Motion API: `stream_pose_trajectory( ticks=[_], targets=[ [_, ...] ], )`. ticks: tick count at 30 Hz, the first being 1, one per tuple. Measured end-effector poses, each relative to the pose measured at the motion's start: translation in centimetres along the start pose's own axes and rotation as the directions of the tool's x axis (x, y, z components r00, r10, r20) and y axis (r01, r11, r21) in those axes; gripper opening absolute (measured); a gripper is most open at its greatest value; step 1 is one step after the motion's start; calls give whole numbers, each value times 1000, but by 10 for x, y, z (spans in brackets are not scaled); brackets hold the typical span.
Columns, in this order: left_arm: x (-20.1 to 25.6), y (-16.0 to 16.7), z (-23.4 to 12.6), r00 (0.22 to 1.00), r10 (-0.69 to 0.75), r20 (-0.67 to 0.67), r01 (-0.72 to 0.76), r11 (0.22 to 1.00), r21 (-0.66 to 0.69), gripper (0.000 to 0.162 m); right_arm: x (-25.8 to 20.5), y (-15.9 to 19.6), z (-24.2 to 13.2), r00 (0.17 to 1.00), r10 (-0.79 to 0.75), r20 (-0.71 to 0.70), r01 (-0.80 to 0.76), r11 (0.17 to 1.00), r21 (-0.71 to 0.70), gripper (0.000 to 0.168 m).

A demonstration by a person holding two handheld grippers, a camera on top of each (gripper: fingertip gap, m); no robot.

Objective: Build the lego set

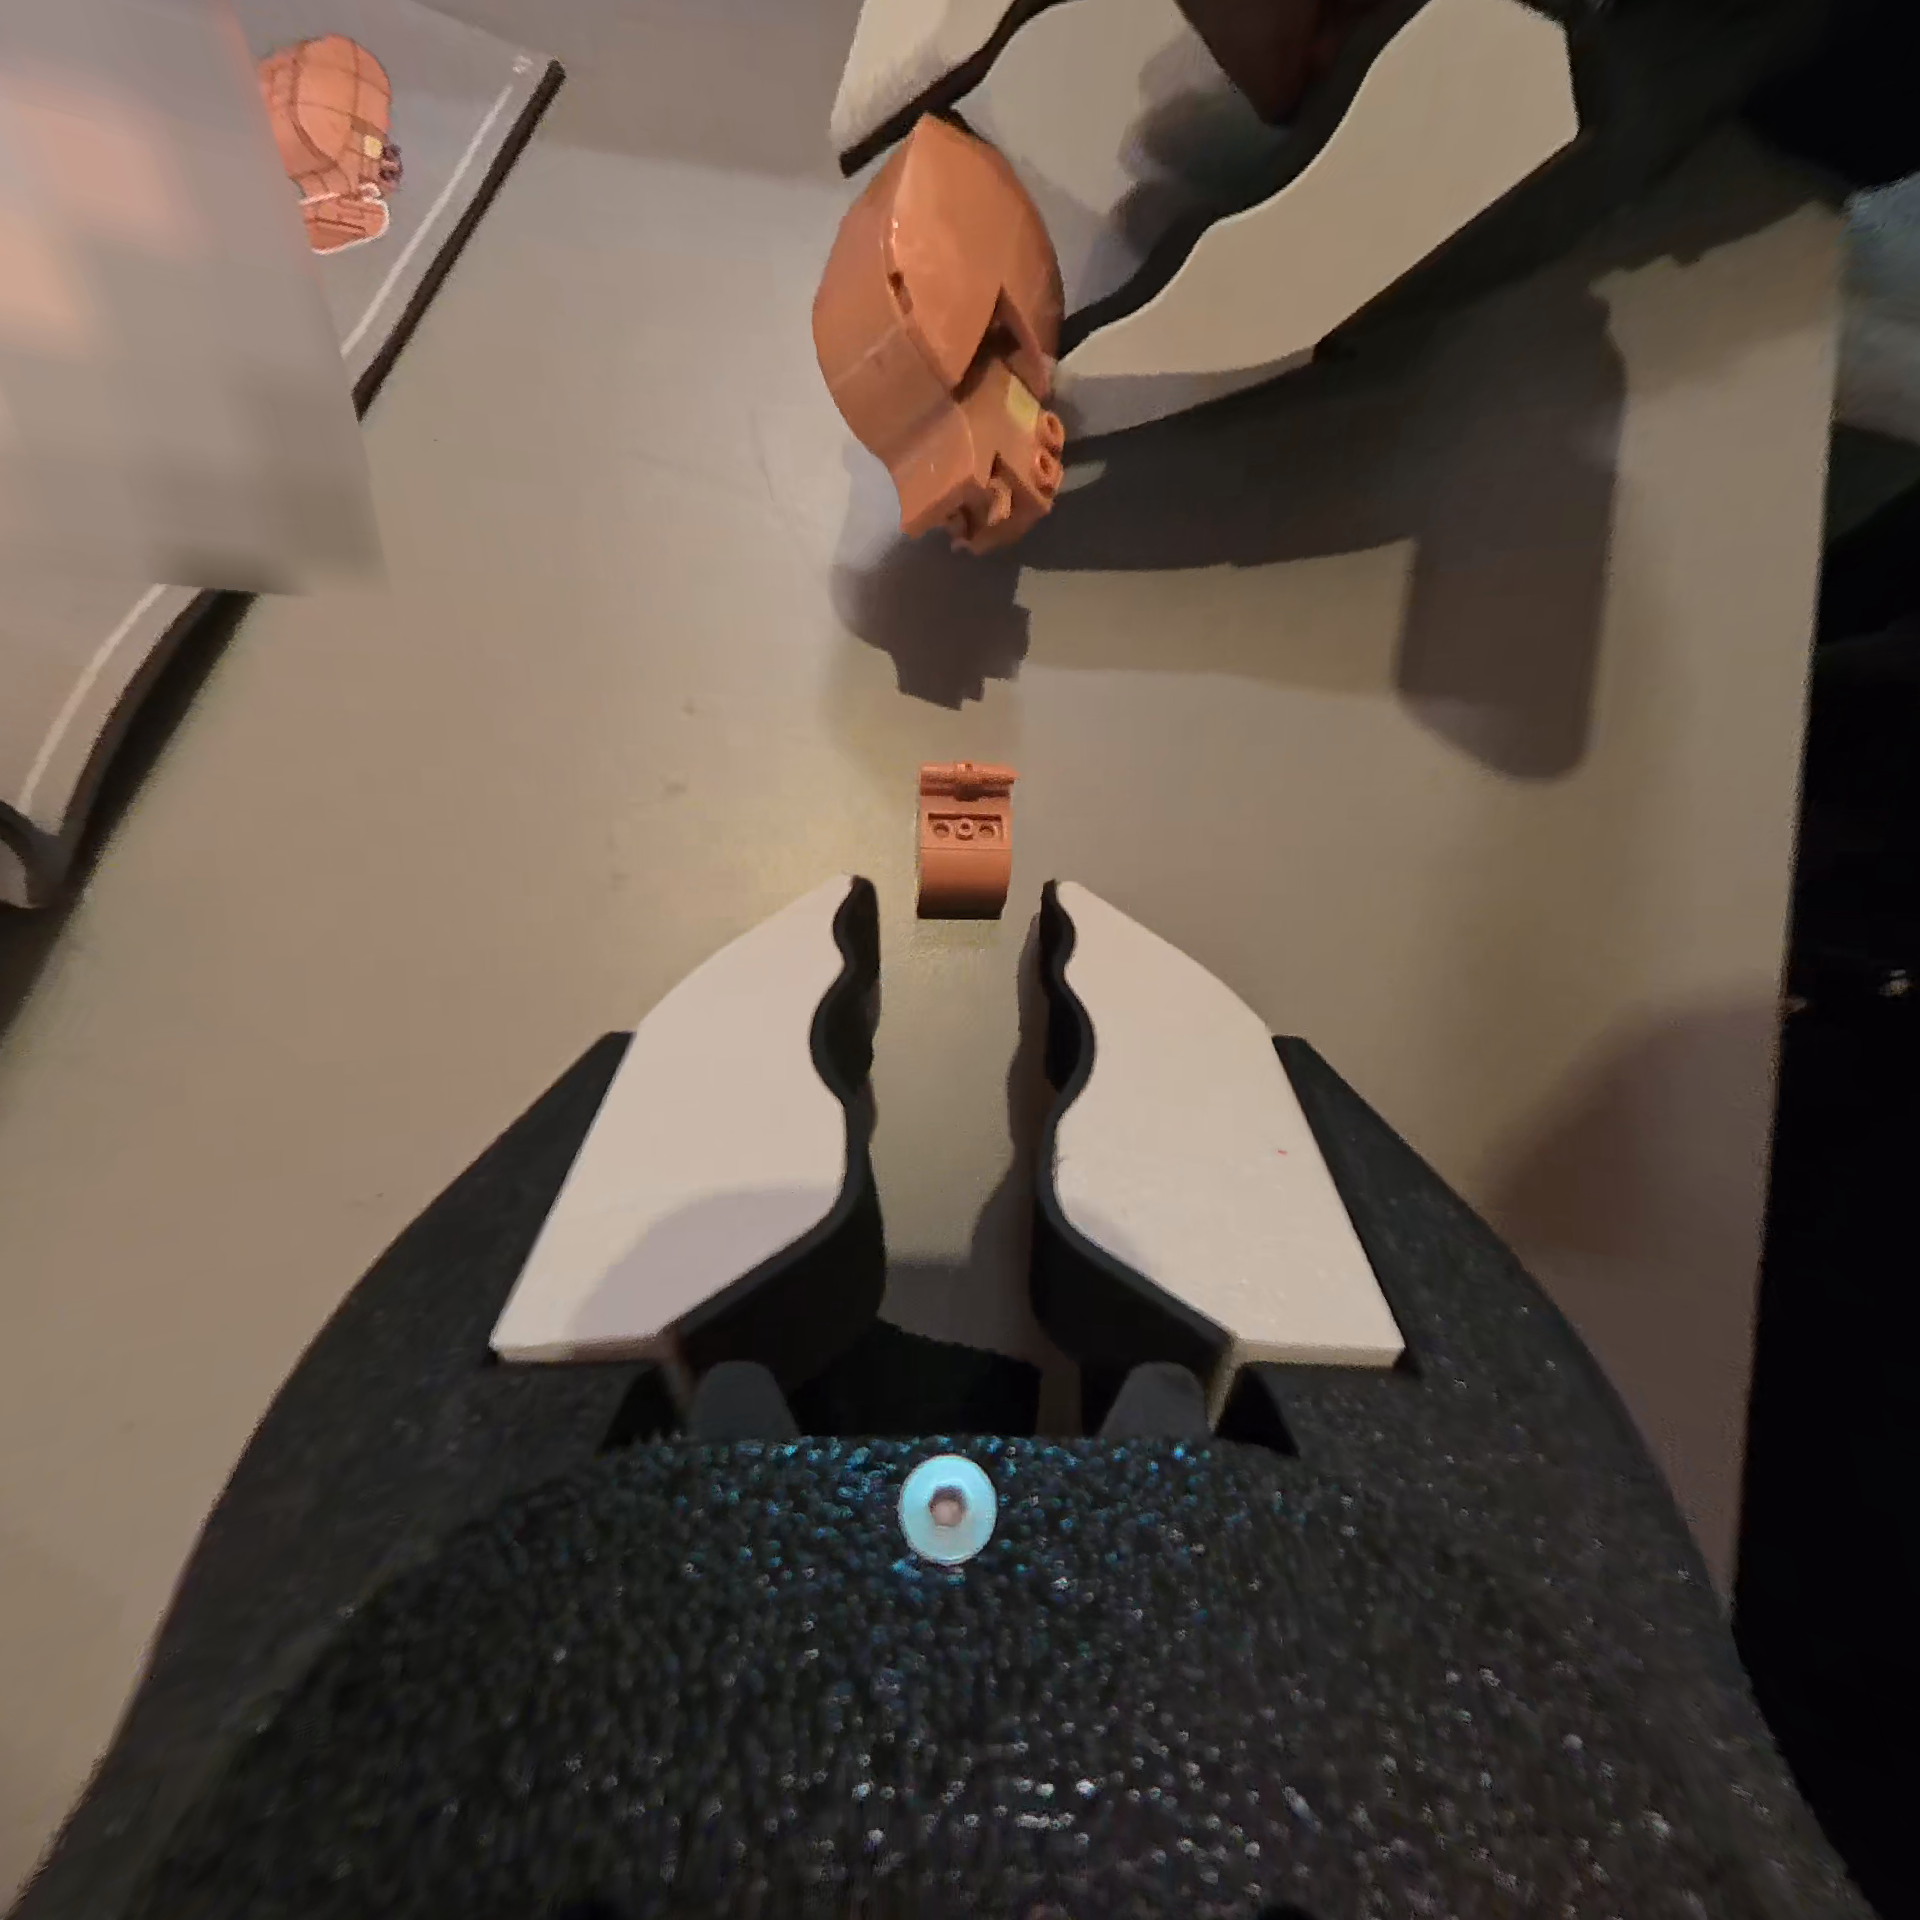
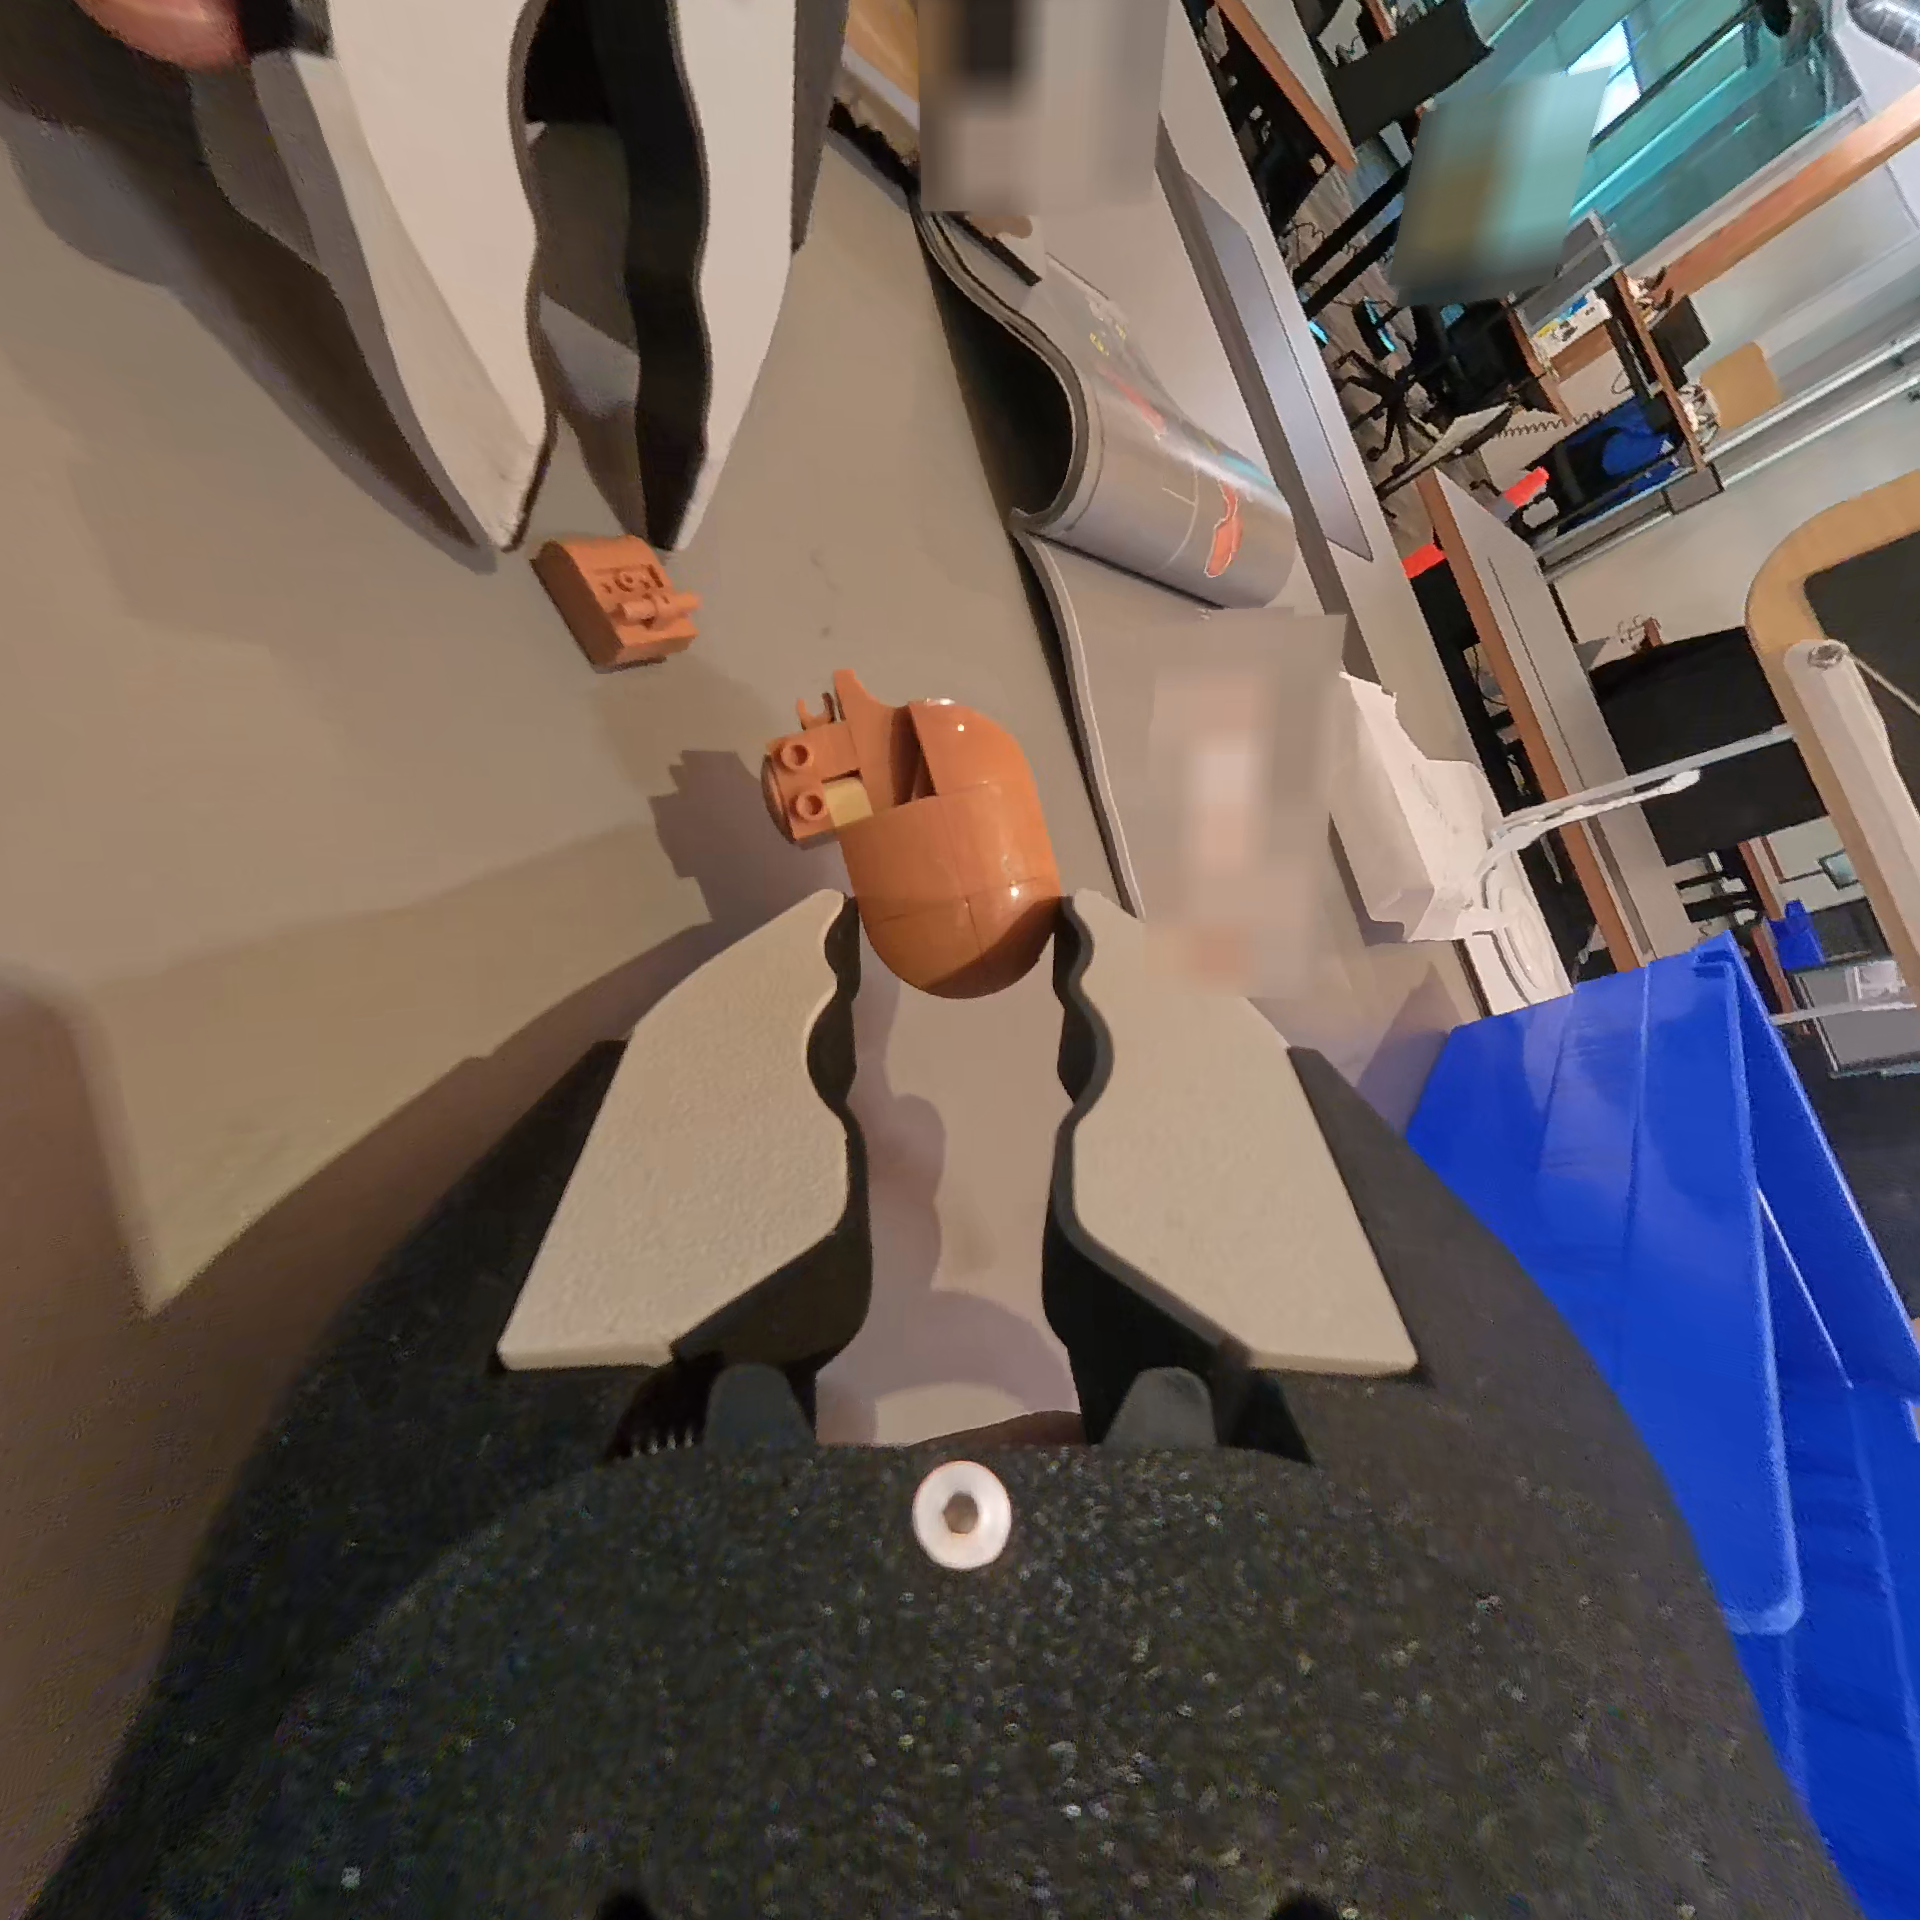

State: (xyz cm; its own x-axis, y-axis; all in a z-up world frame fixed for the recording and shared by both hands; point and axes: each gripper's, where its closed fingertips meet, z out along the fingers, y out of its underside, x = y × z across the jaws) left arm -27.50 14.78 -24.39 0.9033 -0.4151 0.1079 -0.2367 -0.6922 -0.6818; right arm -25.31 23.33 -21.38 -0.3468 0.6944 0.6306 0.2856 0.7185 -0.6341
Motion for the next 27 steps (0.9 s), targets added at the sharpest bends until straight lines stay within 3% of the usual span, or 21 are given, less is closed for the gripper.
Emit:
stream_pose_trajectory(
  ticks=[3, 5, 9, 18, 27],
  targets=[
    [-2, 0, 6, 997, 60, 44, -60, 998, -11, 28, -4, -3, 2, 999, -22, 23, 22, 1000, 11, 36],
    [4, -4, 10, 997, 79, 14, -79, 997, 10, 18, -7, -6, 4, 998, -54, 39, 53, 998, 24, 36],
    [10, -8, 14, 995, 87, -47, -87, 996, 8, 17, -10, -8, 5, 992, -111, 54, 108, 993, 43, 36],
    [29, -19, 8, 948, -69, -310, 48, 996, -77, 17, -19, -12, 2, 972, -227, 63, 222, 972, 77, 36],
    [32, -15, 12, 908, -145, -393, 96, 985, -143, 17, -22, -13, -1, 966, -250, 63, 243, 965, 93, 35]
  ],
)
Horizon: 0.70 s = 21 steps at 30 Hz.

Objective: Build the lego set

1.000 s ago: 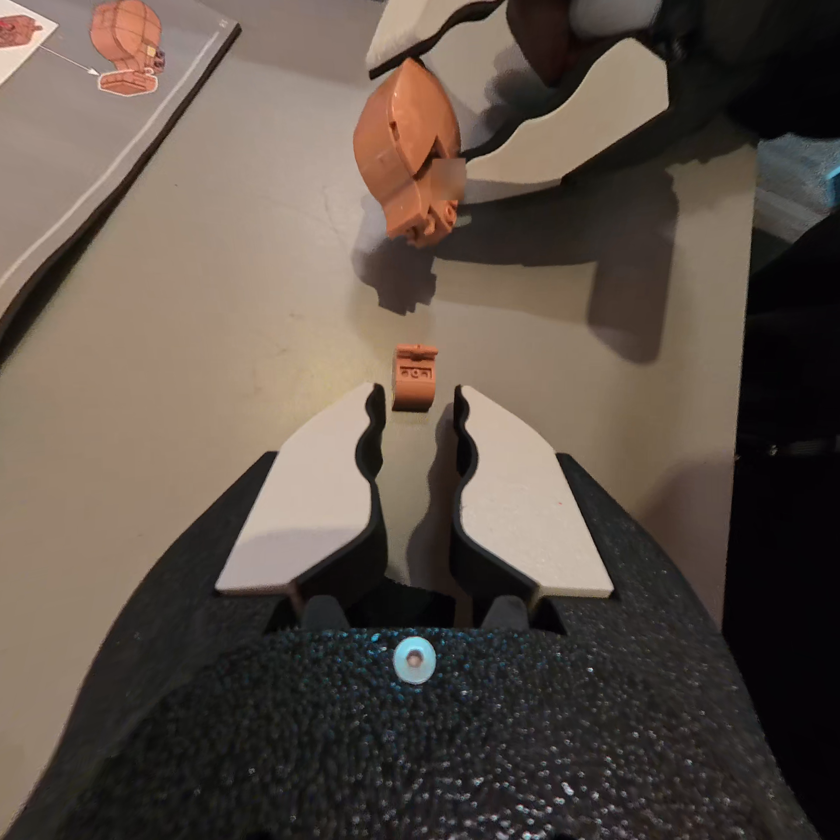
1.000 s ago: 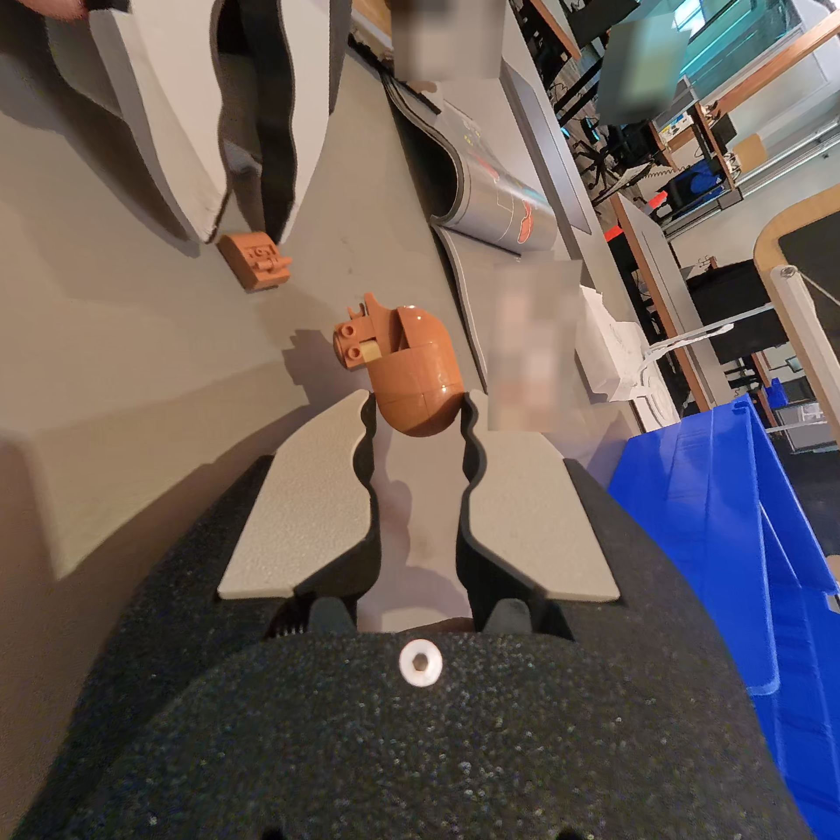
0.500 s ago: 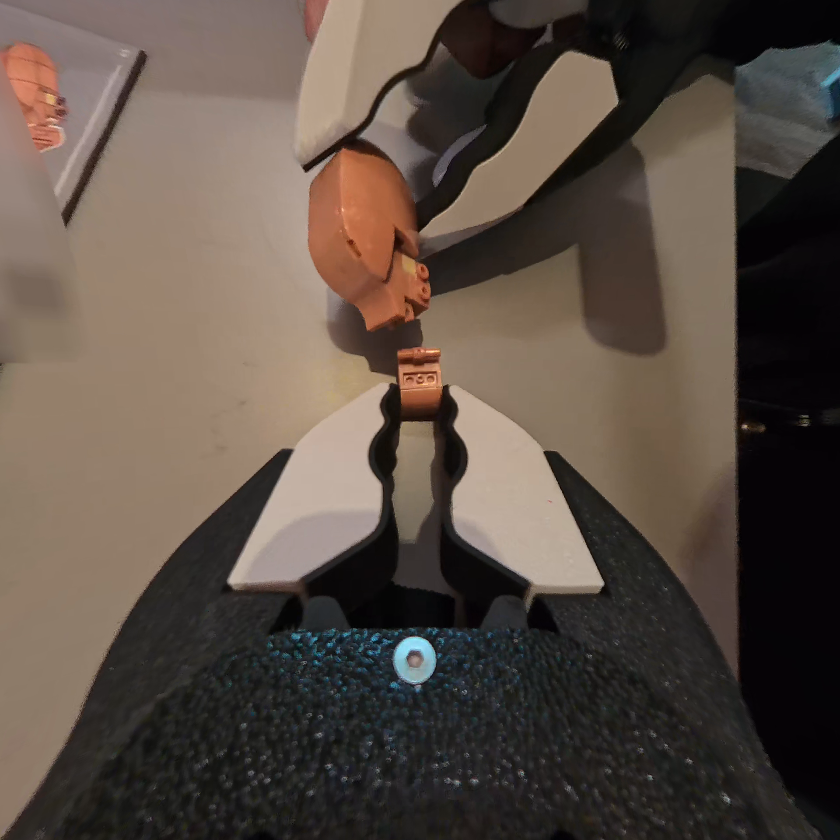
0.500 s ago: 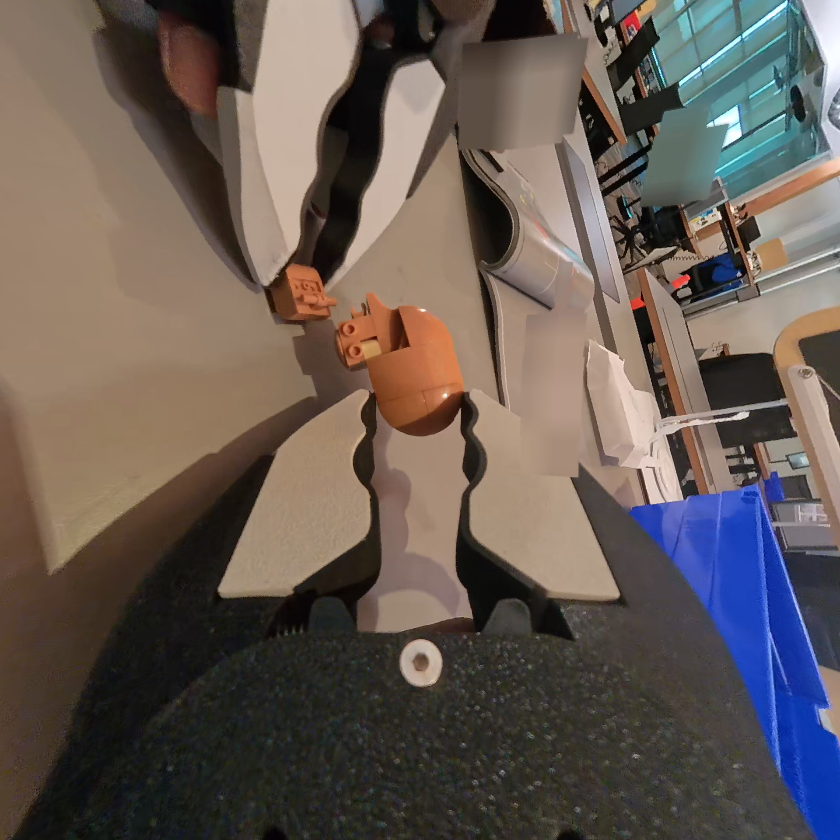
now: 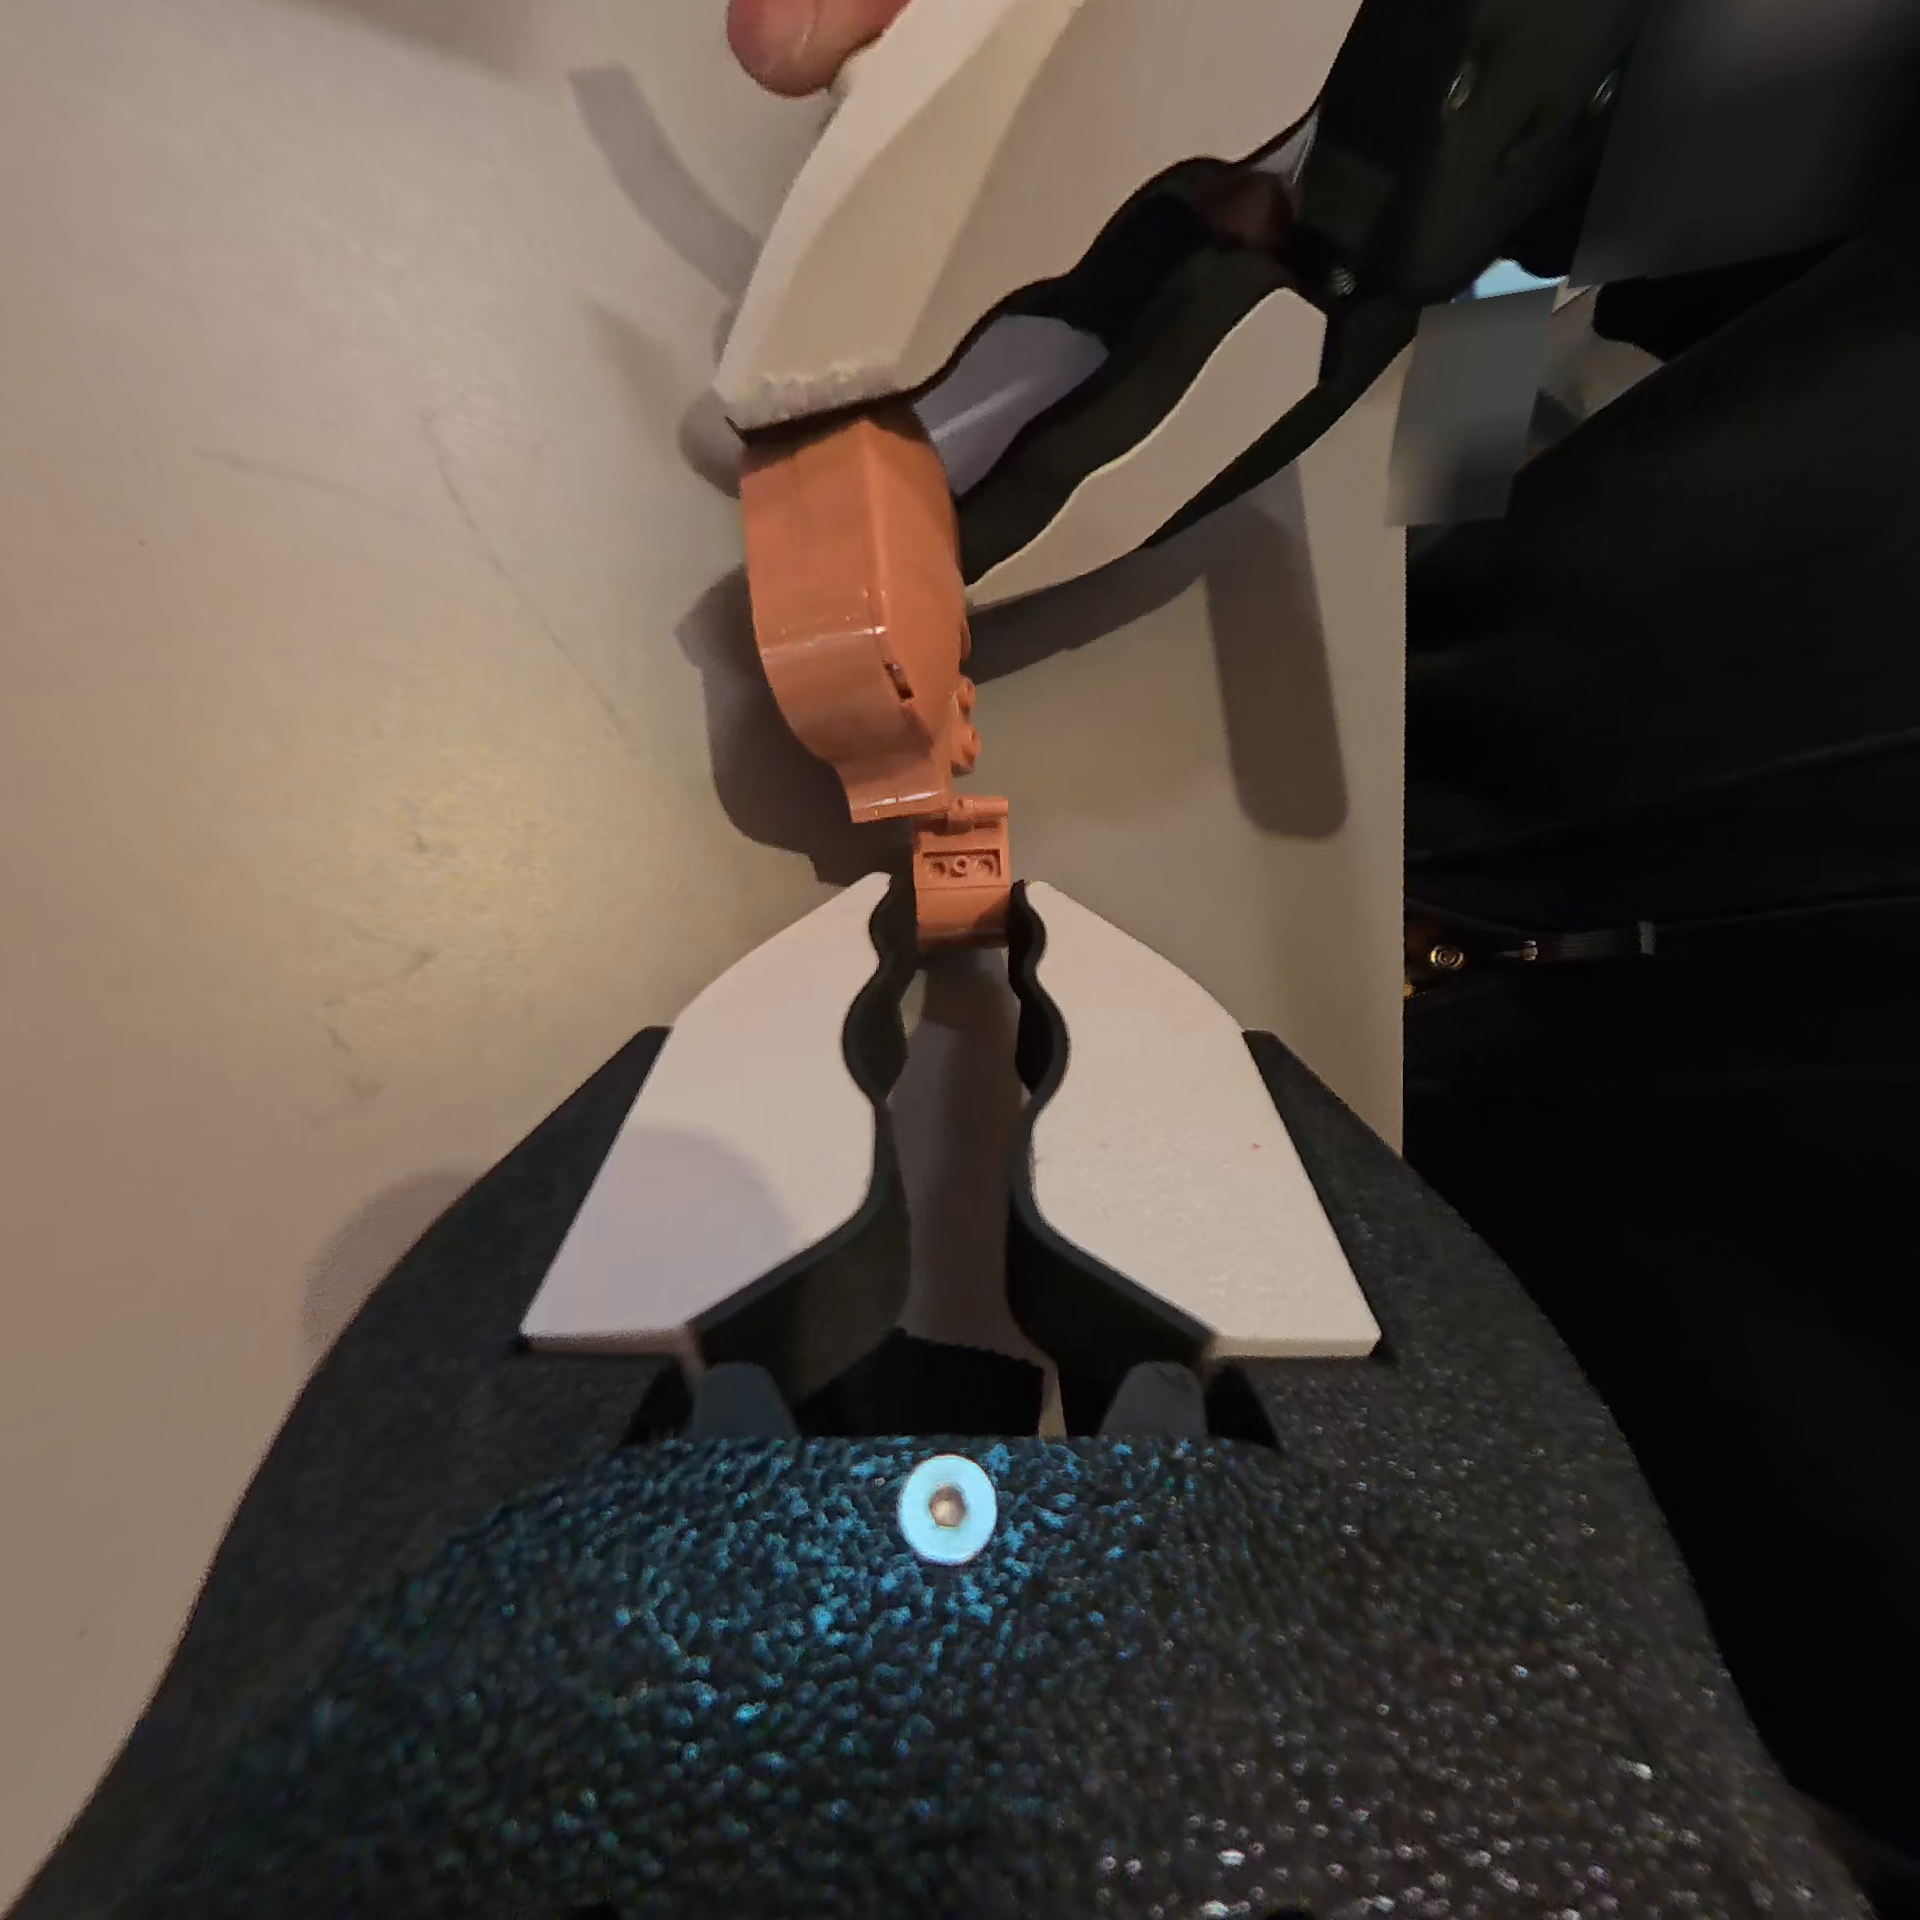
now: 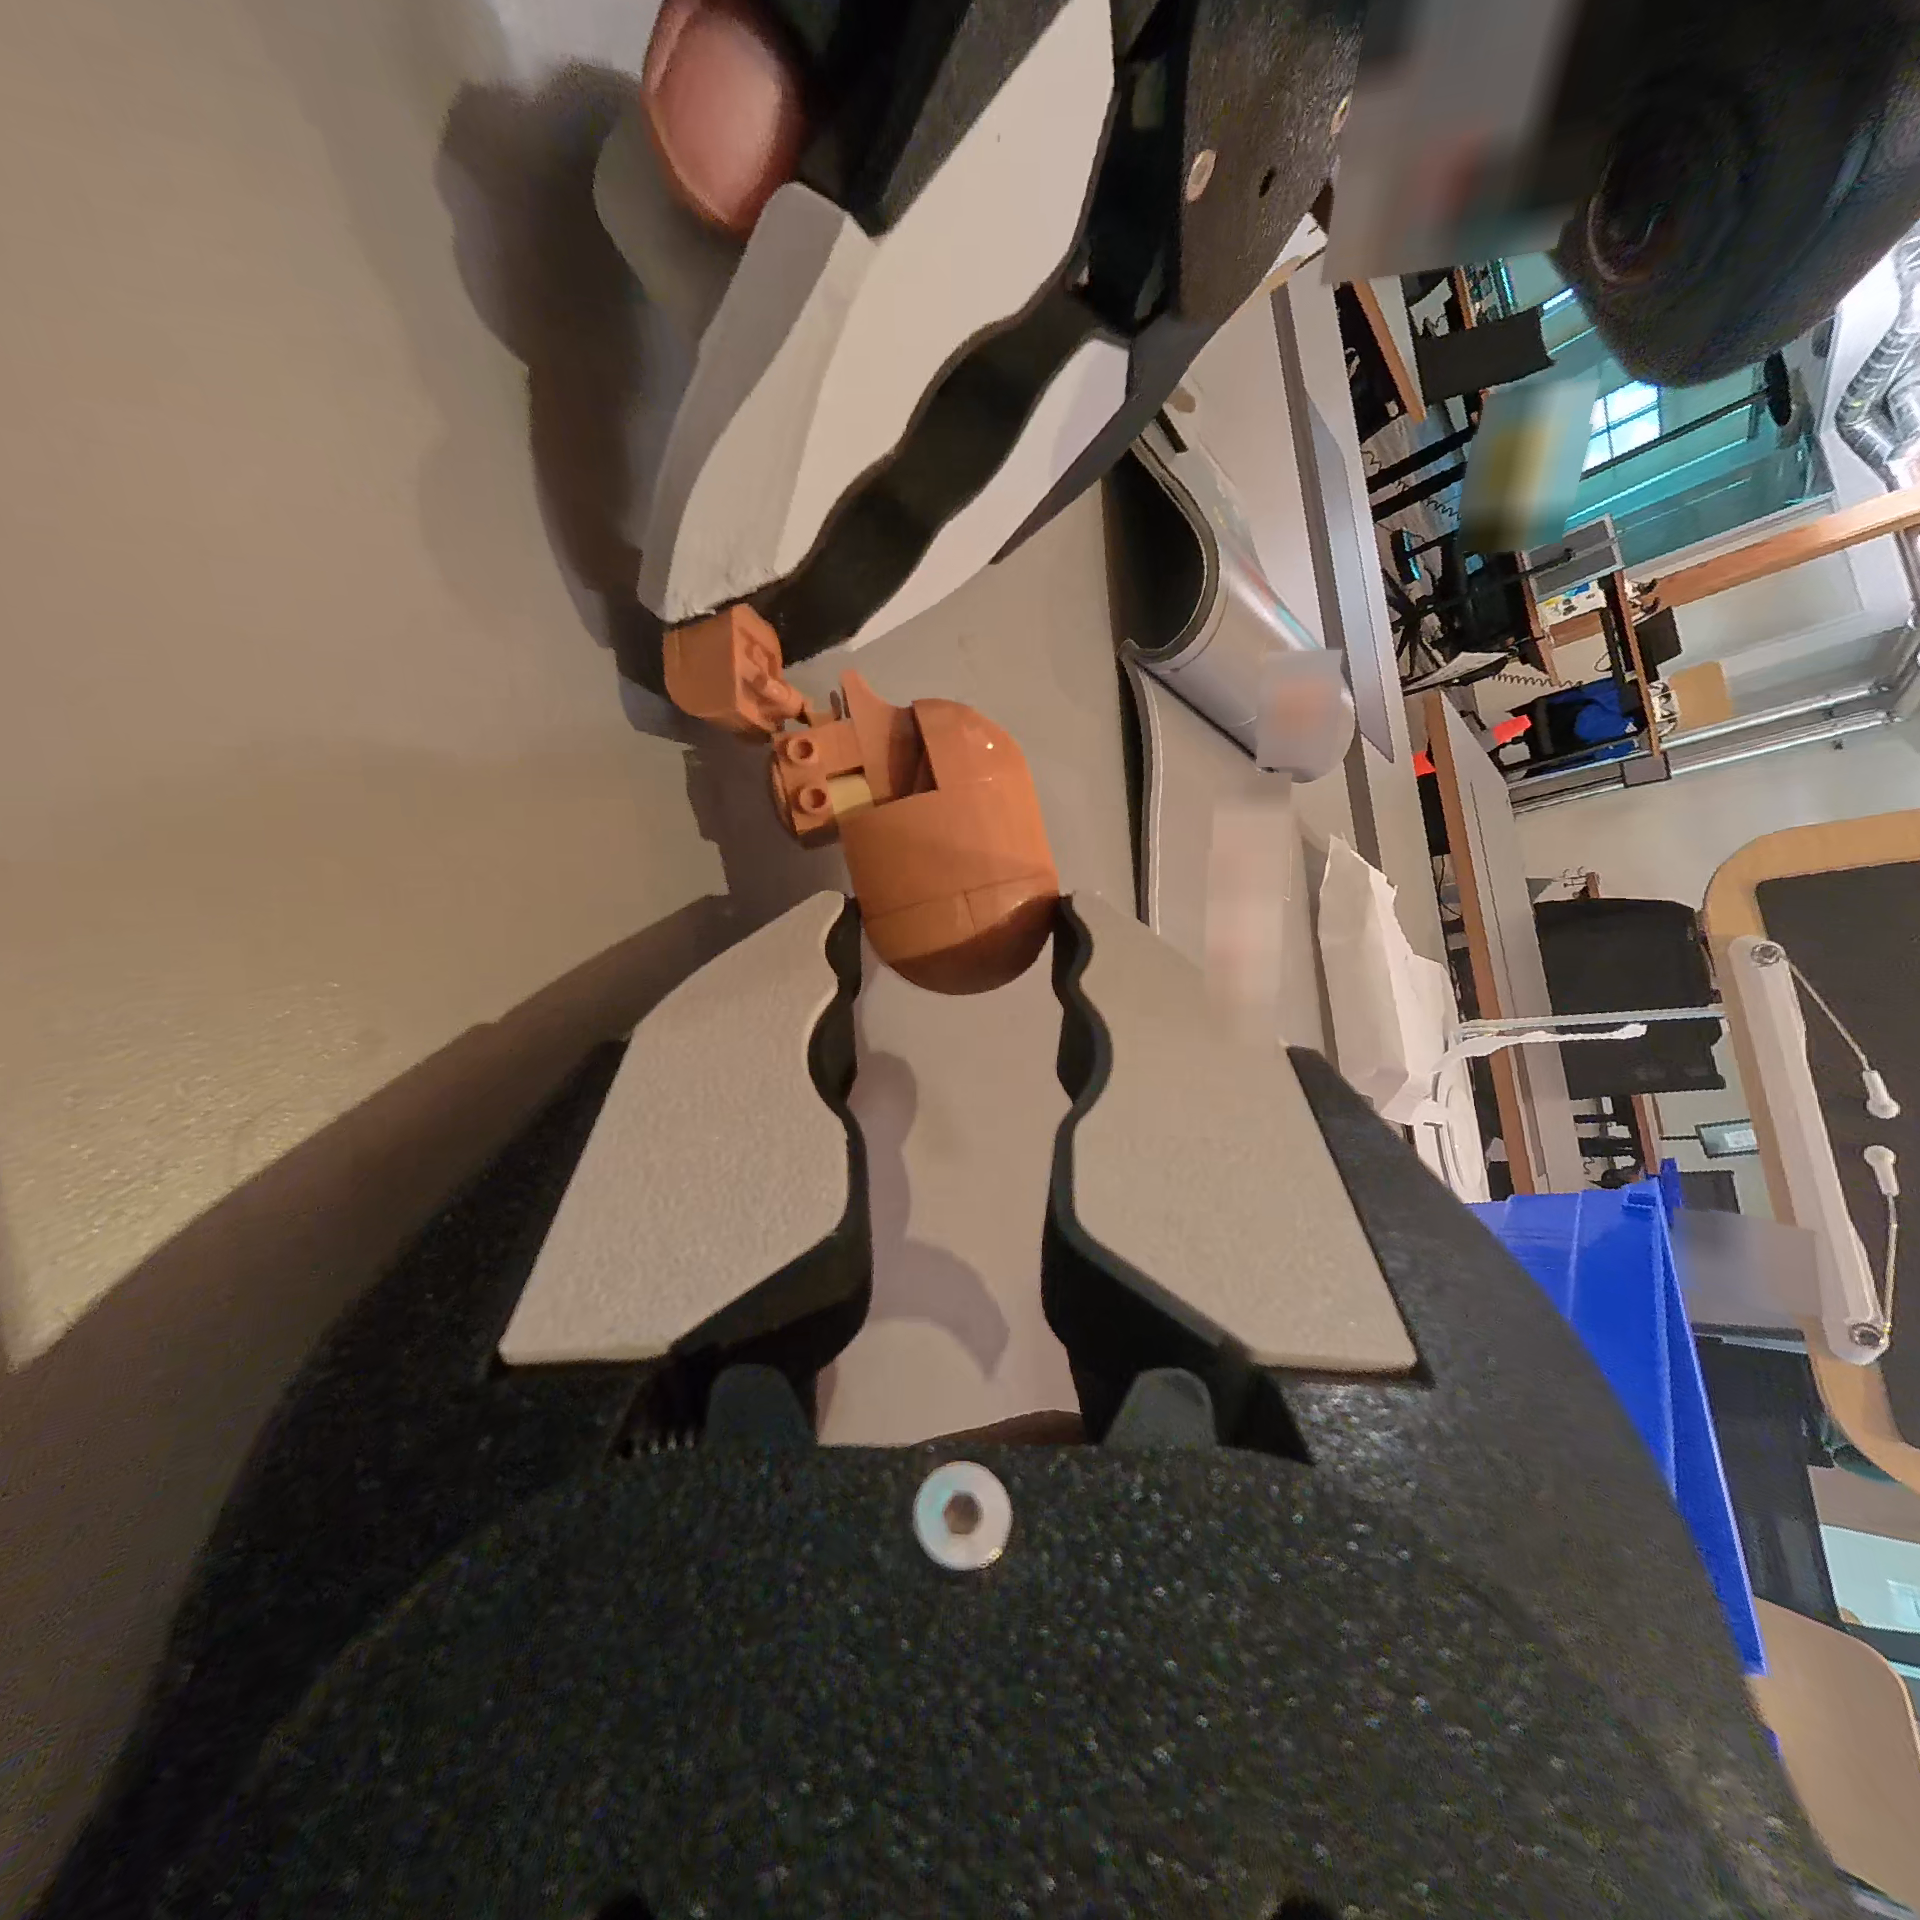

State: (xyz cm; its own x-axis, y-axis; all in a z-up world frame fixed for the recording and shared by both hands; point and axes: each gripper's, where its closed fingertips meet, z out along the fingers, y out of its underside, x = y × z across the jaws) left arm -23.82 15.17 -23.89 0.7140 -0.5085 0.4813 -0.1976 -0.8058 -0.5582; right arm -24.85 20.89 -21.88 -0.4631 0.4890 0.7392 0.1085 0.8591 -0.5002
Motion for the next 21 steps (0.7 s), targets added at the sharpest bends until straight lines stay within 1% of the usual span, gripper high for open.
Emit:
stream_pose_trajectory(
  ticks=[5, 16, 21],
  targets=[
    [0, 0, -1, 999, -19, -26, 19, 1000, -4, 17, 0, 3, -1, 1000, -22, -5, 22, 1000, -6, 35],
    [-3, -2, -2, 997, -50, -59, 50, 999, -1, 17, 0, 1, -3, 1000, -11, 11, 11, 1000, 16, 35],
    [-3, -1, -1, 997, -47, -62, 45, 998, -34, 17, -1, 1, -2, 1000, -23, 16, 22, 1000, 15, 35]
  ],
)
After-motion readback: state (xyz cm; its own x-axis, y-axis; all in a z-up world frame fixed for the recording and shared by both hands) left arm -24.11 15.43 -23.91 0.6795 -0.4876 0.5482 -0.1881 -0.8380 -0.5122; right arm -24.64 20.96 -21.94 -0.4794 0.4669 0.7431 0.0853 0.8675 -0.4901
